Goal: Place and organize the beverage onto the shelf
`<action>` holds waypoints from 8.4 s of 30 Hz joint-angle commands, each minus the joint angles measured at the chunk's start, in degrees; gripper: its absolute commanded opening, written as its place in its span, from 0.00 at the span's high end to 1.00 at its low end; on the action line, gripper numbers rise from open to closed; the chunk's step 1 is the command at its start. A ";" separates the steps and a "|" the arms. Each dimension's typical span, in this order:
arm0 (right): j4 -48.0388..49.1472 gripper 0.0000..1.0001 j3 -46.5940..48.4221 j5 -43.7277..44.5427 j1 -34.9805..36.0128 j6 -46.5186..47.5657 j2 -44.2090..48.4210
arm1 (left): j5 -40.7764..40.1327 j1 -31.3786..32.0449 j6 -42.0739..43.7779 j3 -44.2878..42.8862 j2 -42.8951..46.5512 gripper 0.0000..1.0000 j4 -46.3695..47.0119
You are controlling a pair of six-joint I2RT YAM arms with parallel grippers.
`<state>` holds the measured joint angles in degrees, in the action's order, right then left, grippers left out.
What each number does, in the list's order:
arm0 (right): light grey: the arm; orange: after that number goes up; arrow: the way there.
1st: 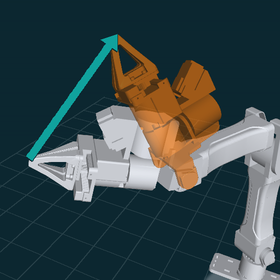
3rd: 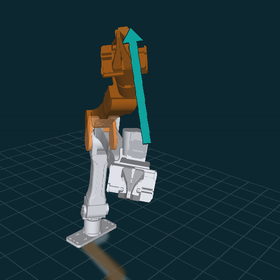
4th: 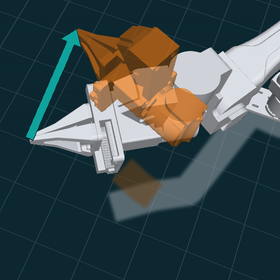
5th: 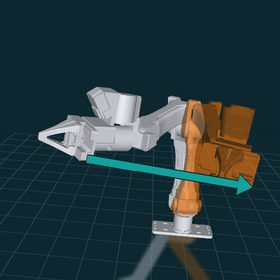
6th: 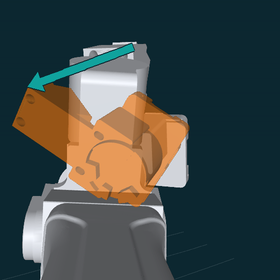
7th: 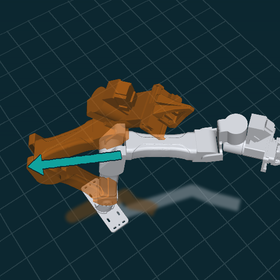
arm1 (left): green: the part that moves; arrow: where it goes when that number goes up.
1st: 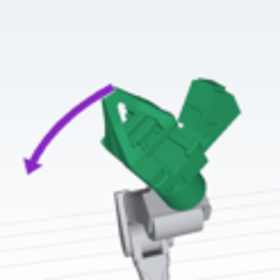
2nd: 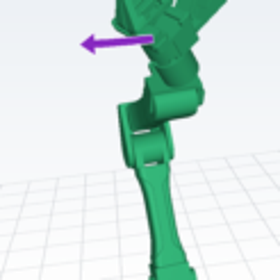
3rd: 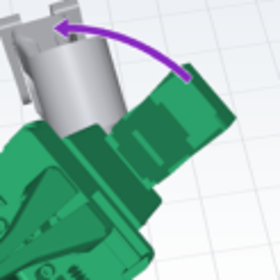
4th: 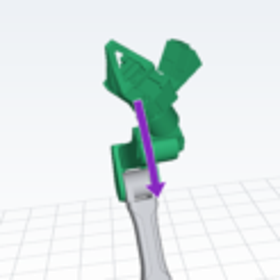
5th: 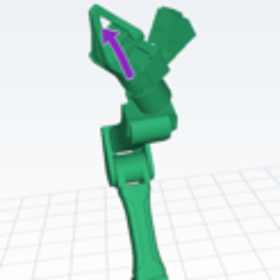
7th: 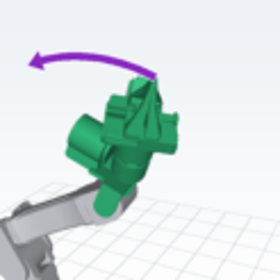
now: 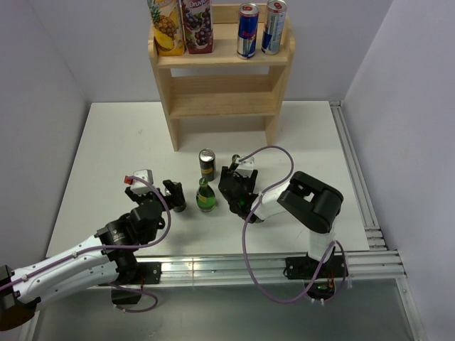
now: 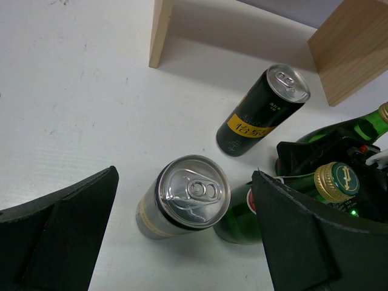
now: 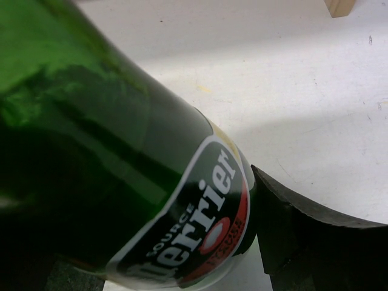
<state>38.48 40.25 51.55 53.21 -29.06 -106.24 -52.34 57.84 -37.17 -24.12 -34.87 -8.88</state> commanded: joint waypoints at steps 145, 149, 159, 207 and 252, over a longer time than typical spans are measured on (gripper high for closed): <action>-30.66 0.05 85.35 -21.67 -9.00 18.95 -23.58 | -1.89 0.34 -0.98 -0.58 -0.02 0.01 0.54; -30.57 0.02 84.47 -21.75 -9.00 18.95 -22.79 | -1.89 0.34 -0.89 -0.58 -0.02 0.01 0.45; -27.58 0.00 76.91 -29.05 -9.09 20.44 -18.13 | -2.16 0.34 -1.06 -0.49 0.16 0.01 0.45; -22.83 0.00 52.57 -29.93 -3.91 20.36 0.50 | -2.86 0.43 -1.15 -0.23 0.51 0.01 0.71; -38.04 0.00 -3.60 -1.72 13.06 -2.05 62.11 | 5.15 17.56 -3.52 -17.45 -26.47 0.01 -0.08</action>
<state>1.32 37.41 47.72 65.87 -29.23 -45.10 -40.49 74.13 -36.53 -39.24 -58.94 -9.28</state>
